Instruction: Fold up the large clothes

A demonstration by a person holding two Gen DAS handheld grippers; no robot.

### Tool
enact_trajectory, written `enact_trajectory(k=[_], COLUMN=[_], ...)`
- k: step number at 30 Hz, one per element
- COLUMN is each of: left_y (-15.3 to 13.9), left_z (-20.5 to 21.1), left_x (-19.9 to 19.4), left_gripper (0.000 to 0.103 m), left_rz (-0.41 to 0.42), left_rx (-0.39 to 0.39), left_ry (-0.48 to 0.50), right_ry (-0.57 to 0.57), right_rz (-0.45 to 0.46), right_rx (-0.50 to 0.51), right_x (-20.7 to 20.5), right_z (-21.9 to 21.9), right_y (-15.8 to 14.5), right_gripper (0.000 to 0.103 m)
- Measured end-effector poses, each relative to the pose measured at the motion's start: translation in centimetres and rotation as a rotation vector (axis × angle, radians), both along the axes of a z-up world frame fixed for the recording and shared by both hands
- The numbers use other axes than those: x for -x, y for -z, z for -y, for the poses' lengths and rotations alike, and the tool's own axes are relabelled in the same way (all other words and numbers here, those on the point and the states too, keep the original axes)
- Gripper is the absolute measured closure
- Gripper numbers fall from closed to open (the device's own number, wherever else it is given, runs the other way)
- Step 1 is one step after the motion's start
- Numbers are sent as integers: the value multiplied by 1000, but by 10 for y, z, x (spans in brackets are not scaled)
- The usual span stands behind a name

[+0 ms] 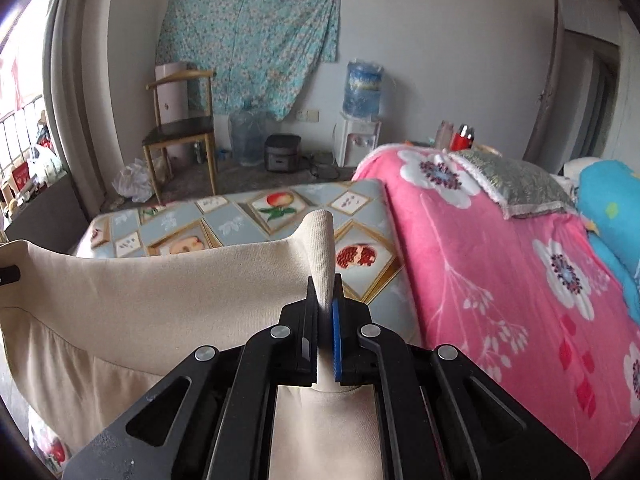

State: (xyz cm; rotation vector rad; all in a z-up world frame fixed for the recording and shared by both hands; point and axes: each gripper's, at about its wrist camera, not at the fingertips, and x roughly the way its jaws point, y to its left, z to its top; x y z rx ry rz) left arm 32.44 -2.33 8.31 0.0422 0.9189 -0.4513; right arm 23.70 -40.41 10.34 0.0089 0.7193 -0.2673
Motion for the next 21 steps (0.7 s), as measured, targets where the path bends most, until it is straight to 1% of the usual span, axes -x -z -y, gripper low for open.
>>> enact_trajectory(k=[2, 3, 4, 5, 6, 7, 9, 11, 12, 13, 14, 15, 16, 17, 18, 20, 21], left_y=[45, 68, 85, 94, 93, 86, 64, 42, 34, 29, 27, 28, 32, 38, 49, 78, 95], left_z=[7, 10, 10, 7, 2, -6, -22, -31, -31, -27, -22, -14, -7, -1, 8, 20, 21], left_x=[-29, -40, -46, -49, -47, -45, -36, -28, -22, -18, -18, -15, -15, -14, -18, -32, -43], left_gripper=[94, 92, 87, 82, 76, 73, 72, 72, 72, 72, 72, 72, 72, 72, 71, 71, 71], left_rz=[-116, -170, -201, -209, -196, -171, -93, 6, 43, 60, 62, 51, 34, 12, -24, -110, -152], left_rx=[-38, -73, -105, -114, -97, -57, -9, -18, -33, -37, -34, -30, -34, -45, -63, -92, -126], left_ry=[-16, -22, -30, -39, -53, -76, -124, -148, -141, -116, -83, -47, -22, -6, 8, -3, -35], right_ry=[-7, 0, 27, 60, 89, 113, 162, 163, 144, 108, 61, 1, -65, -123, -162, -165, -134], right_rz=[-130, -195, -254, -297, -307, -283, -217, -159, -137, -118, -113, -123, -138, -158, -185, -263, -302], right_rx=[-22, -34, -33, -20, -19, -46, -80, -87, -92, -103, -115, -122, -123, -126, -129, -116, -106], right_x=[-33, -43, -49, -52, -50, -42, -24, -6, -1, 0, -1, -8, -16, -24, -34, -55, -65], right_z=[7, 10, 17, 23, 29, 39, 54, 58, 55, 52, 42, 30, 13, -2, -13, -25, -22], right_y=[43, 64, 84, 97, 102, 98, 81, 58, 47, 40, 35, 34, 37, 41, 50, 75, 89], right_gripper=[95, 92, 91, 91, 91, 86, 84, 81, 80, 76, 72, 67, 65, 65, 65, 66, 68])
